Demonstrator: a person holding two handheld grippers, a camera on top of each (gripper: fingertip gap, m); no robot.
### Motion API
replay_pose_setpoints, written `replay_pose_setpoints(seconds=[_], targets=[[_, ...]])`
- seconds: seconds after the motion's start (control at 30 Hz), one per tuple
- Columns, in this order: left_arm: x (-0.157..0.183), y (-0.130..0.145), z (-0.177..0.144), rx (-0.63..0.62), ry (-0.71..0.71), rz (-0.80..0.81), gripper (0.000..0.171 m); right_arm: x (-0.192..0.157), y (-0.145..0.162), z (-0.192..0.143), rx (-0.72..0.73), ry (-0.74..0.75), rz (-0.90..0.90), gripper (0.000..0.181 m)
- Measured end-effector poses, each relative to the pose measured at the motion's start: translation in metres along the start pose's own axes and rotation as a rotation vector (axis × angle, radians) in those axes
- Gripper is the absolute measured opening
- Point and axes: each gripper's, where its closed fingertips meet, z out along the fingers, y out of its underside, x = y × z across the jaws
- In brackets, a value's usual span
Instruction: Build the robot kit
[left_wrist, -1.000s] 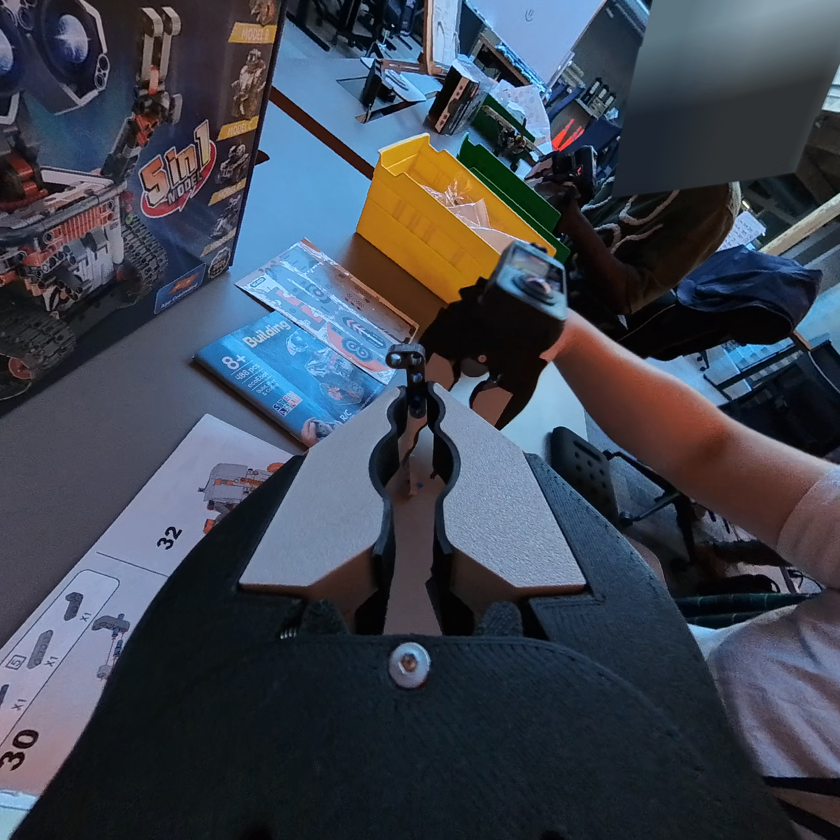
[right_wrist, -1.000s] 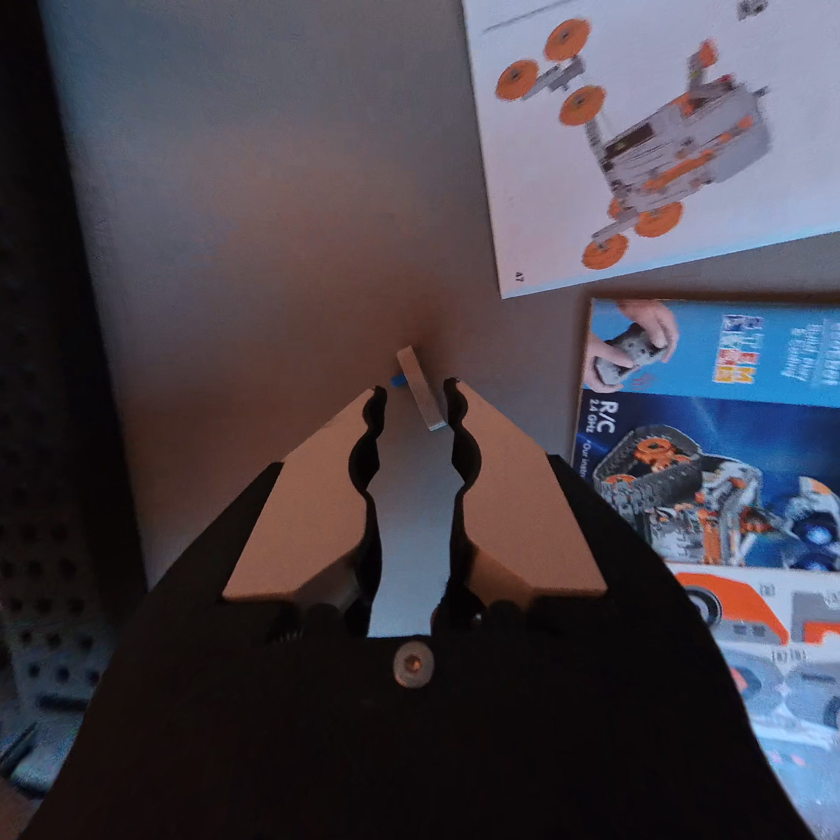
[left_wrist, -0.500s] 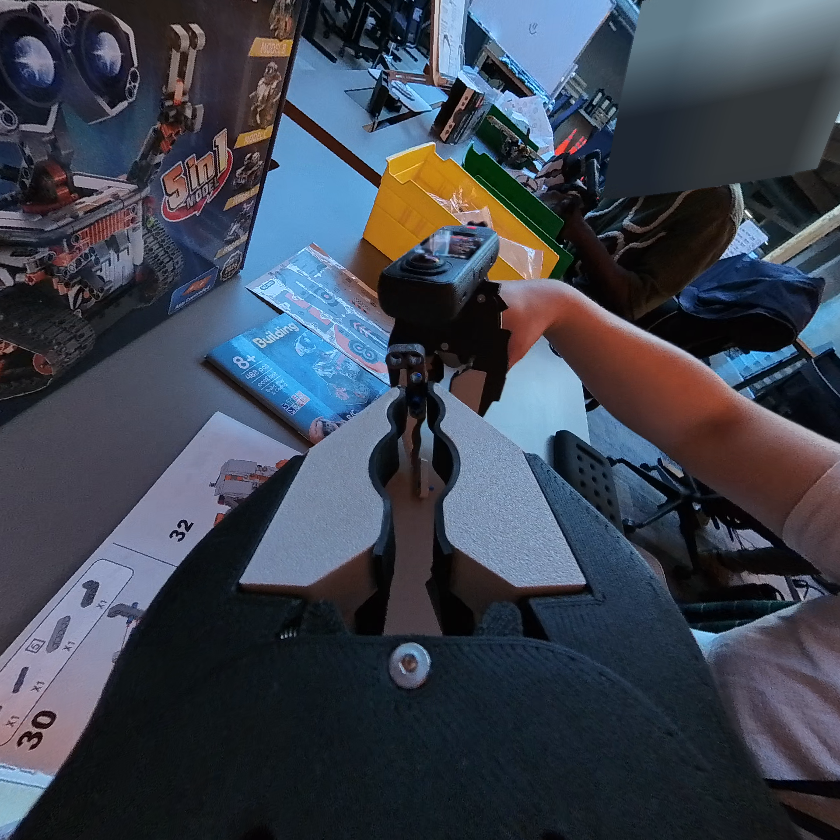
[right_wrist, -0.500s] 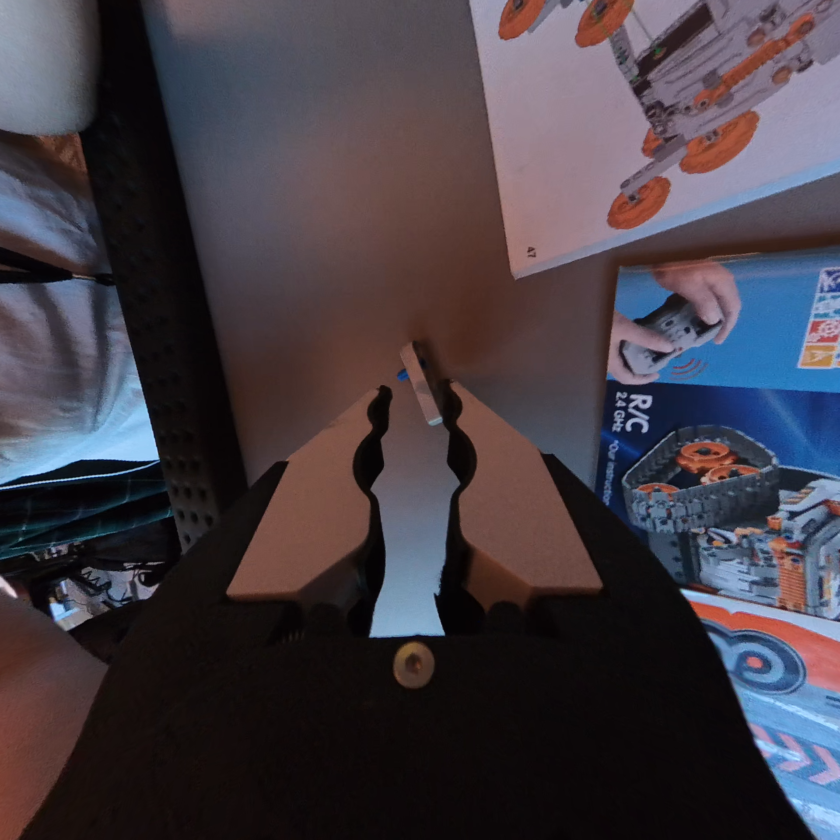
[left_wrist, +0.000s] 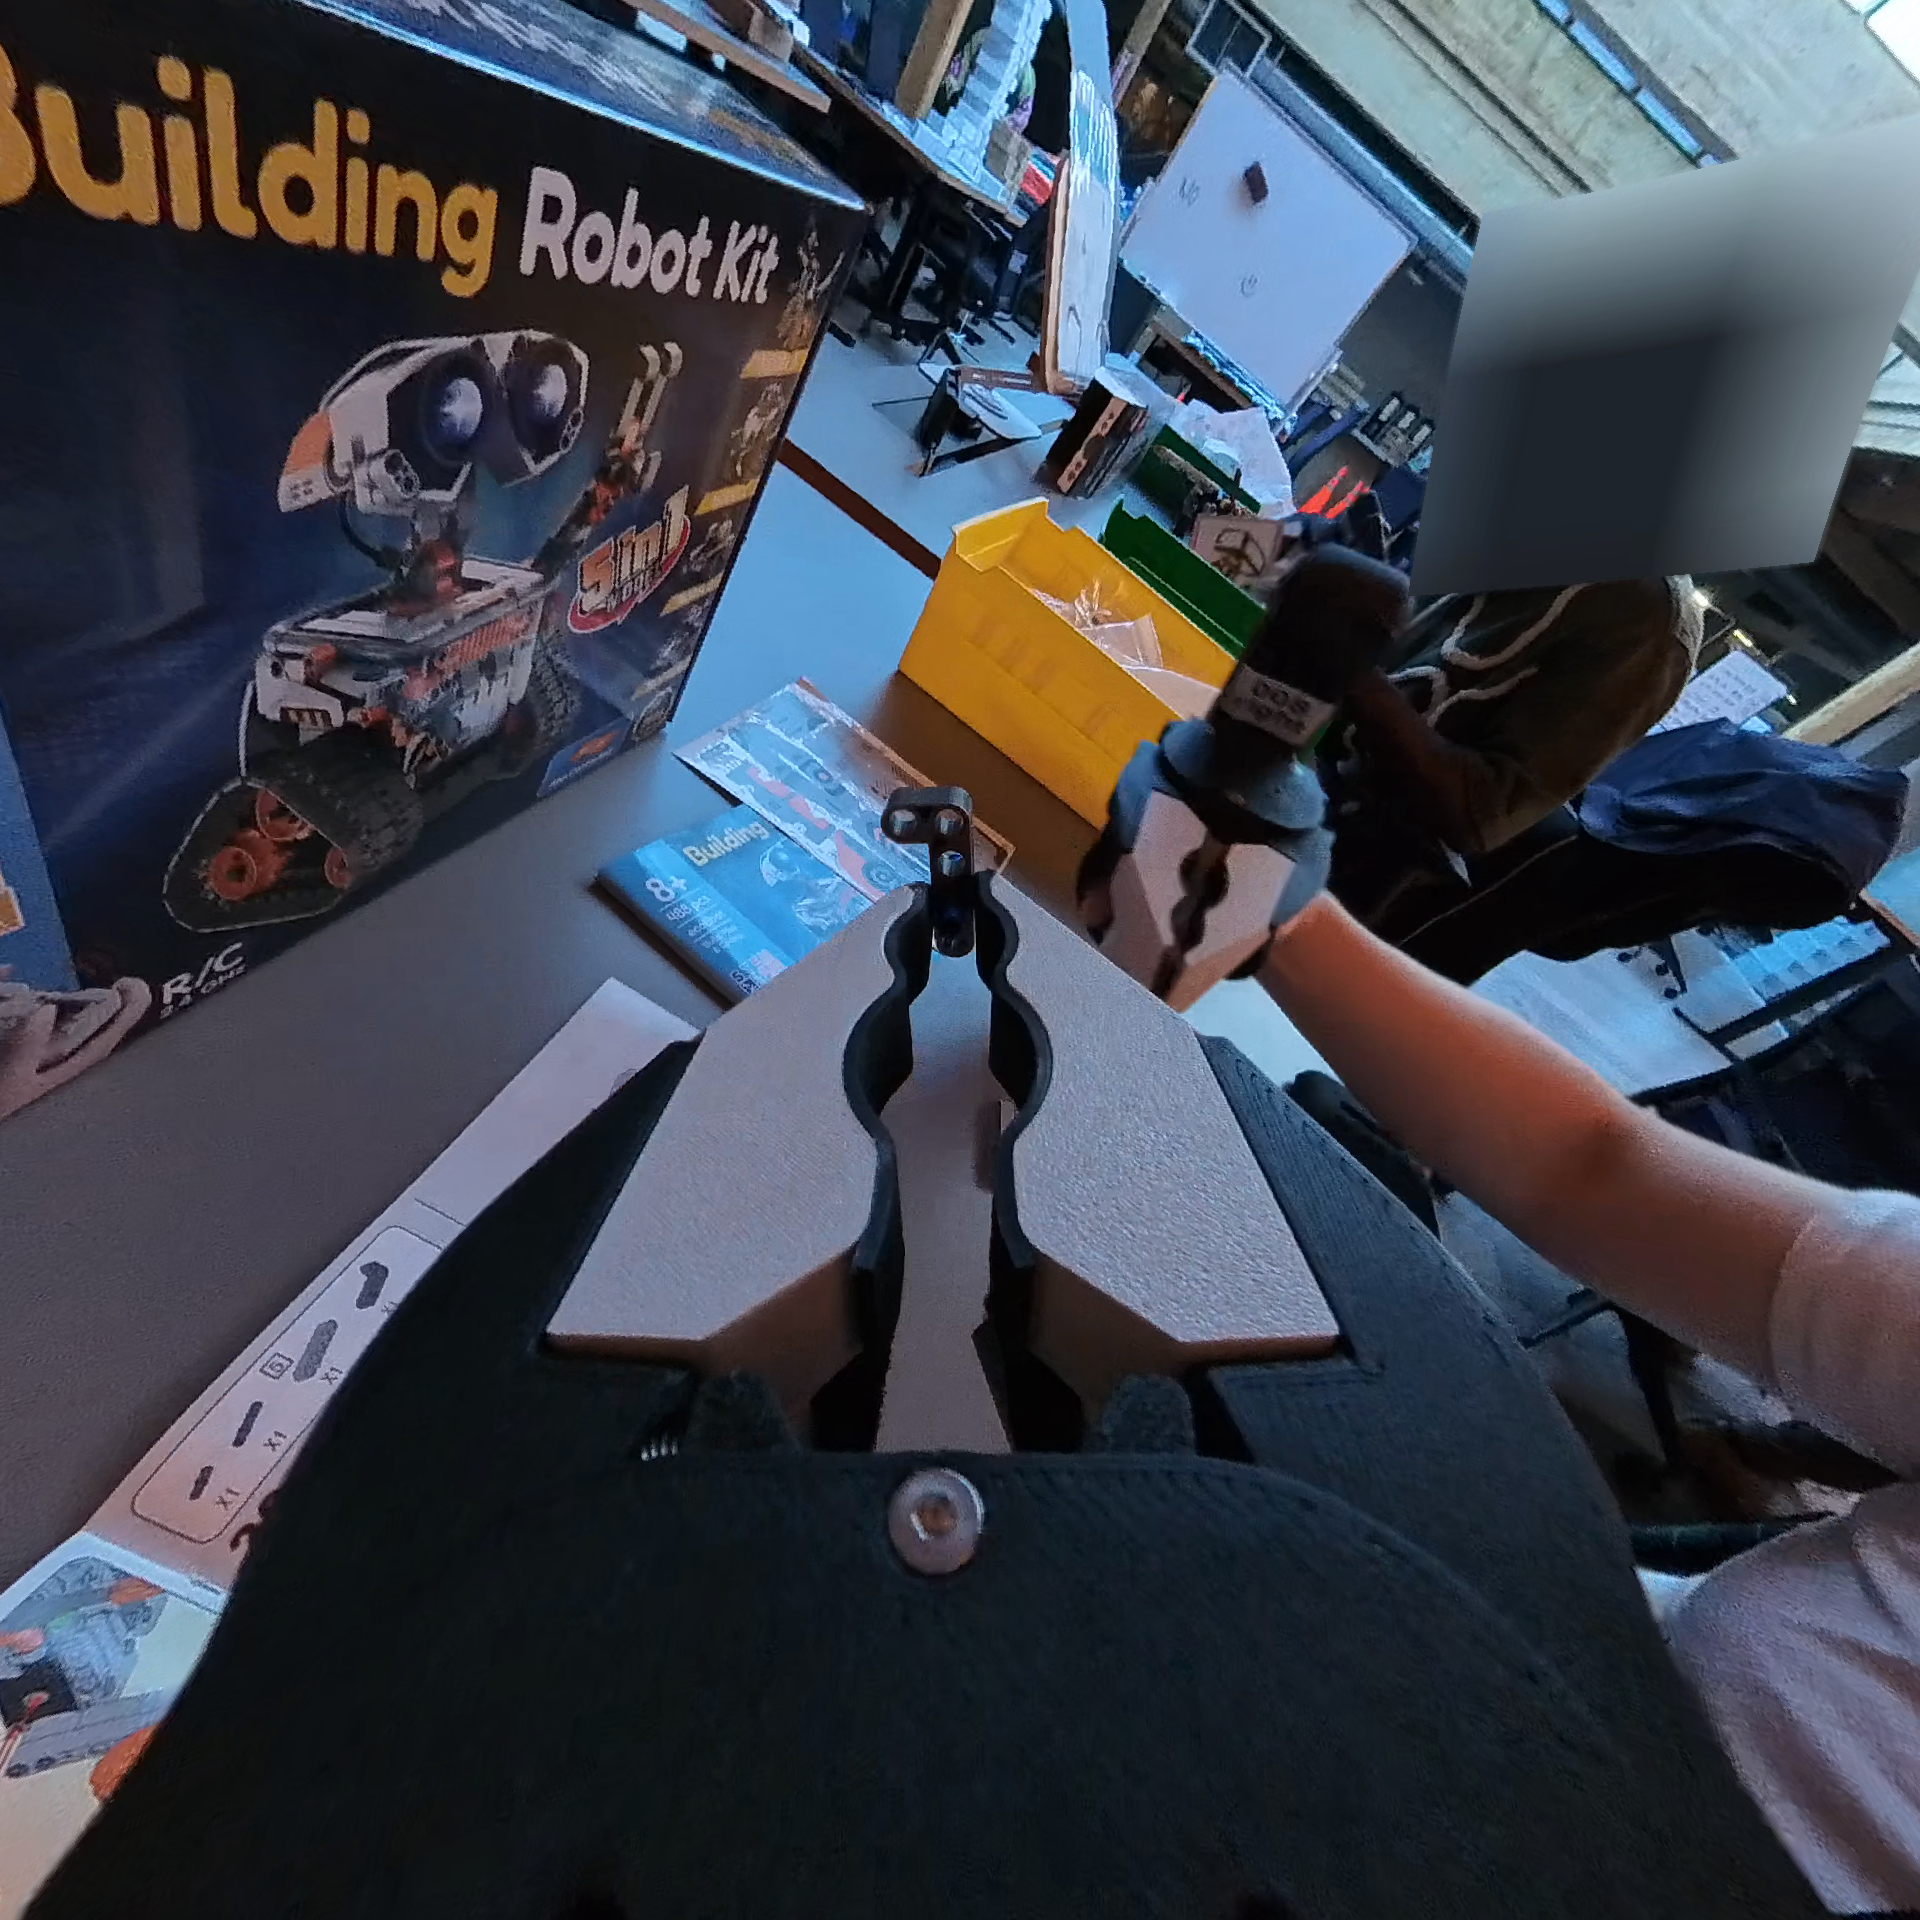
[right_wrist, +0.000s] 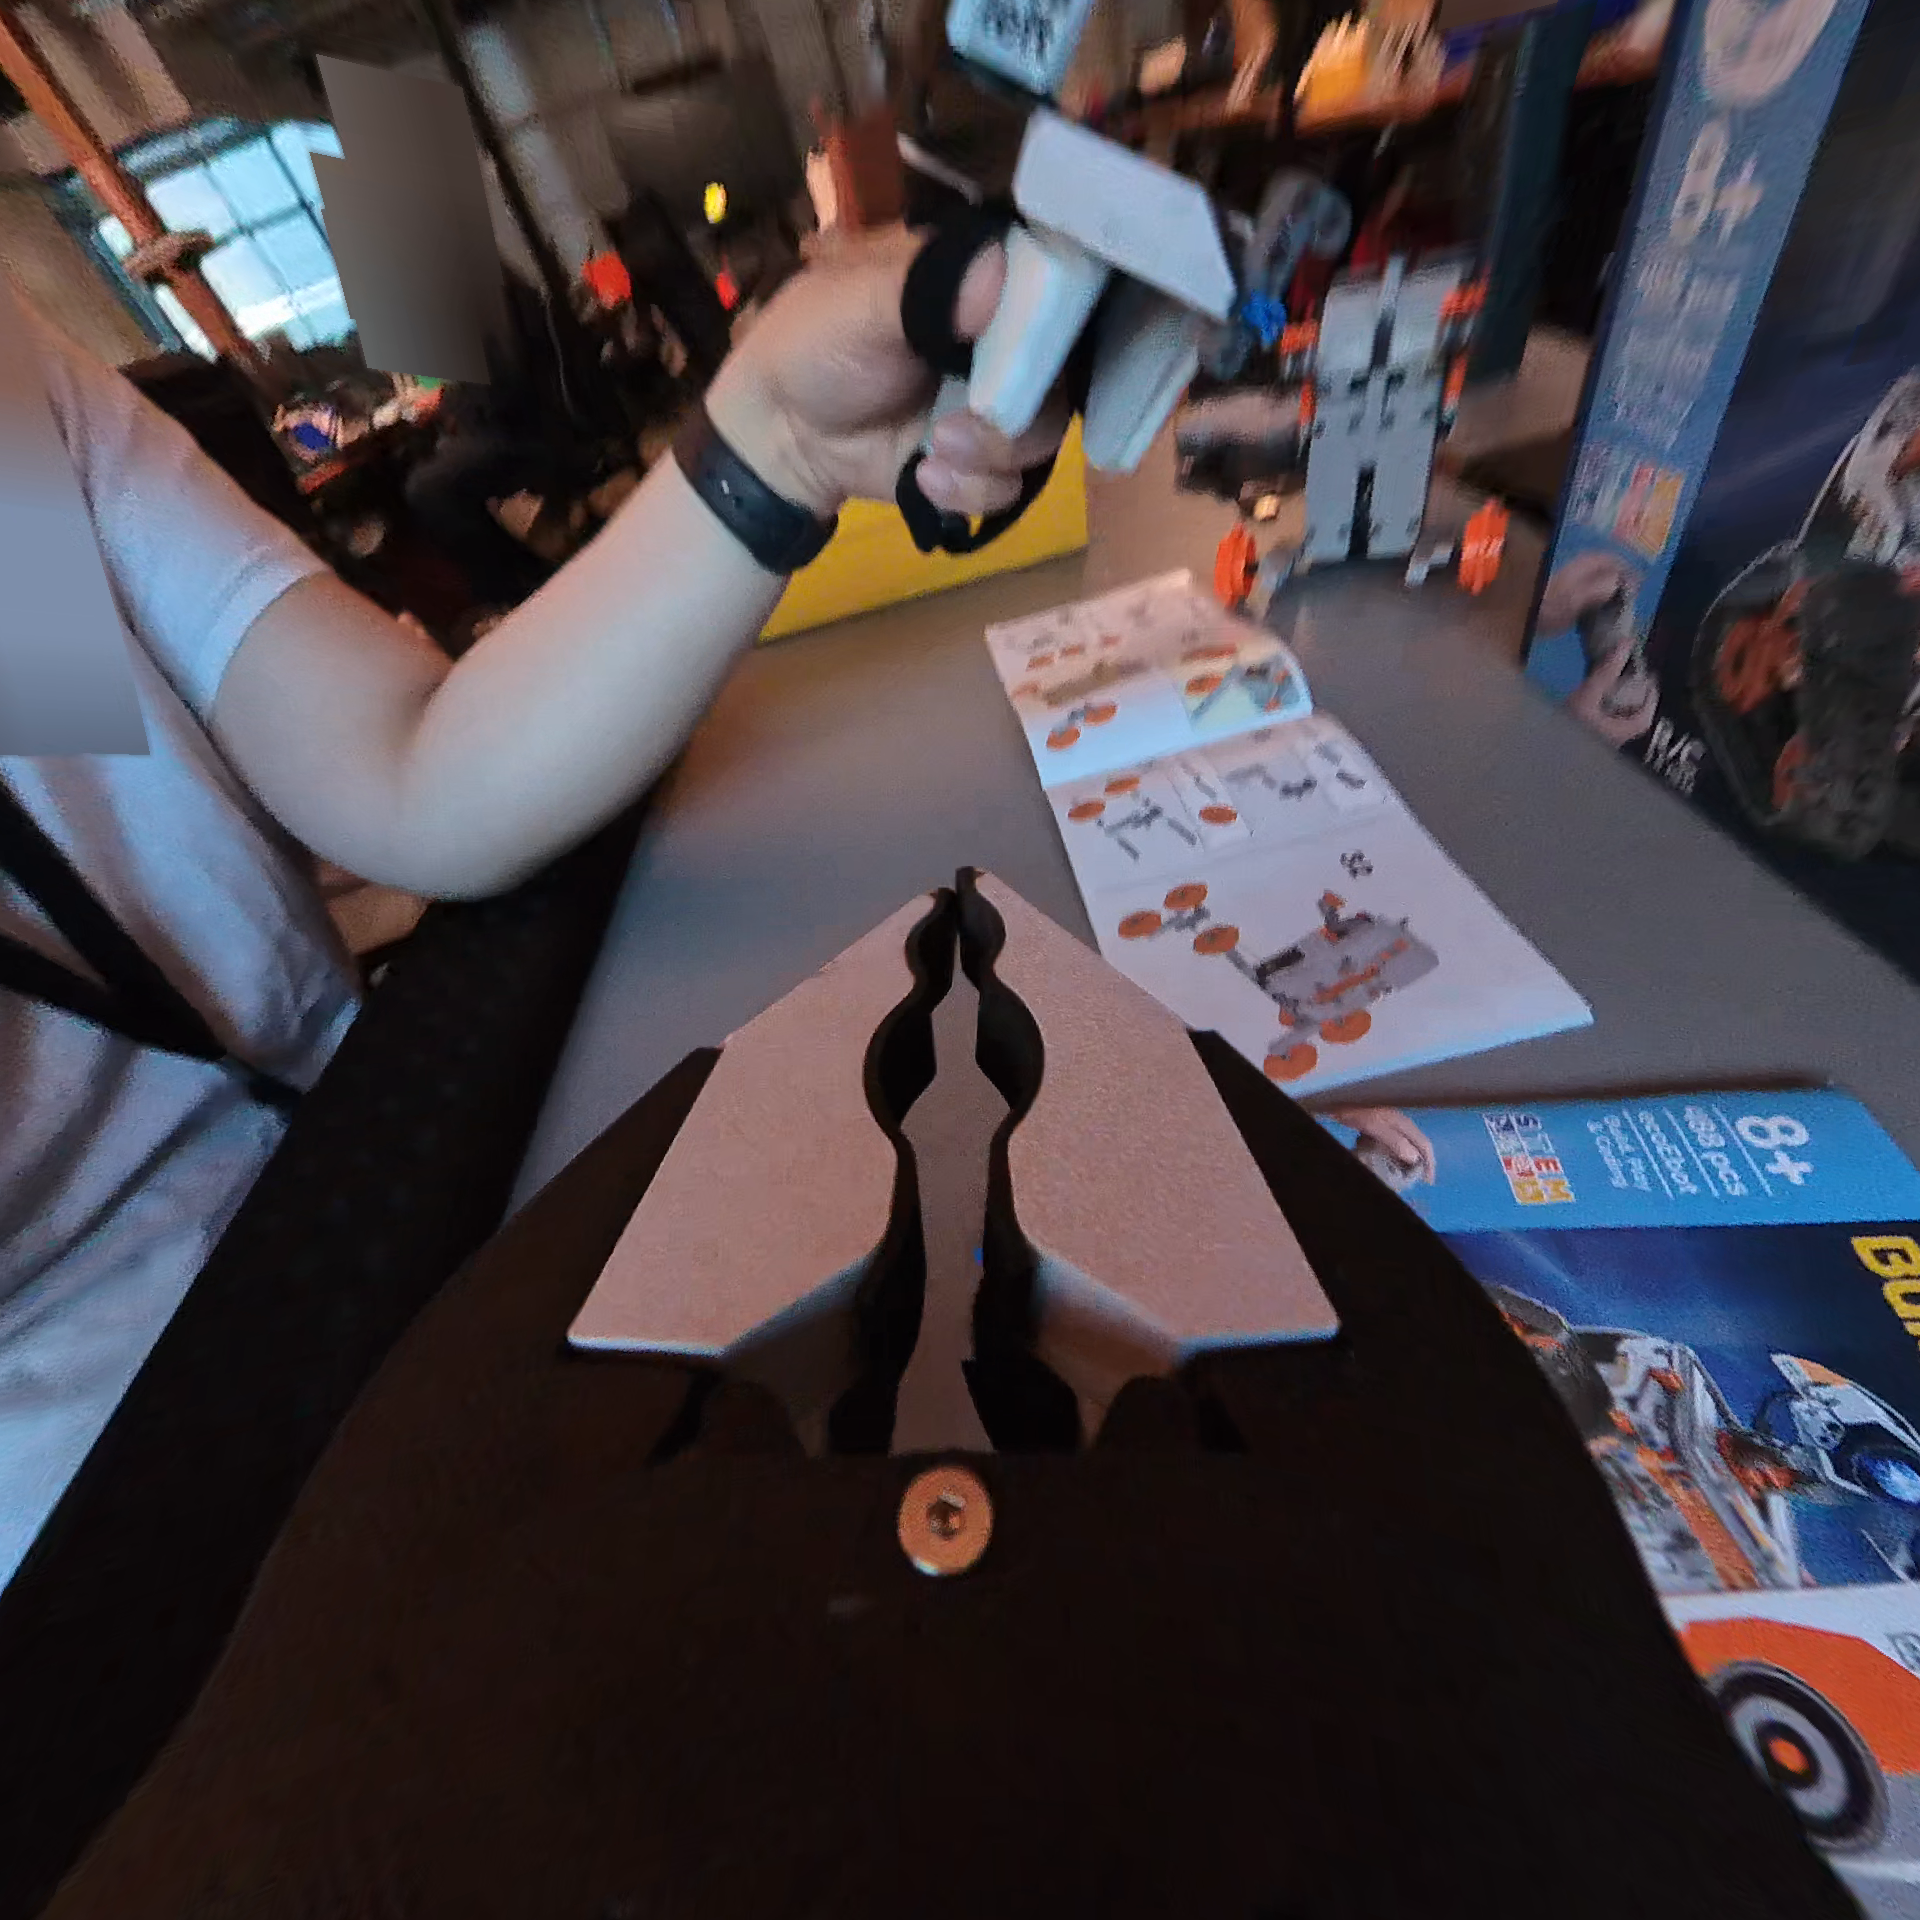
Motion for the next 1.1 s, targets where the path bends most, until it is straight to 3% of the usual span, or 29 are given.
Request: replay_pose_setpoints(seconds=[0.07,0.13,0.2,0.47,0.7,0.87,1.1], targets=[[0.000,0.002,0.002,-0.010,-0.003,0.006,0.005,-0.004,0.002,0.002,0.011,0.028,-0.010,0.000],[0.001,0.004,0.003,-0.019,-0.003,0.005,0.005,0.012,0.038,0.002,-0.227,0.084,0.038,0.000],[0.001,0.005,0.004,-0.028,-0.001,0.004,0.005,0.020,0.068,-0.001,-0.427,0.040,0.078,0.002],[-0.002,0.007,0.002,-0.034,0.003,-0.009,0.004,0.032,0.112,0.001,-0.905,-0.091,0.054,0.007],[-0.001,0.009,0.006,-0.045,0.008,-0.007,0.005,0.022,0.118,-0.001,-1.039,-0.183,0.123,0.014],[0.000,0.011,0.008,-0.060,0.008,-0.002,0.005,0.016,0.117,0.001,-1.030,-0.218,0.146,0.004],[-0.001,0.010,0.007,-0.055,0.009,-0.012,0.005,0.009,0.118,0.002,-0.970,-0.233,0.214,0.011]])
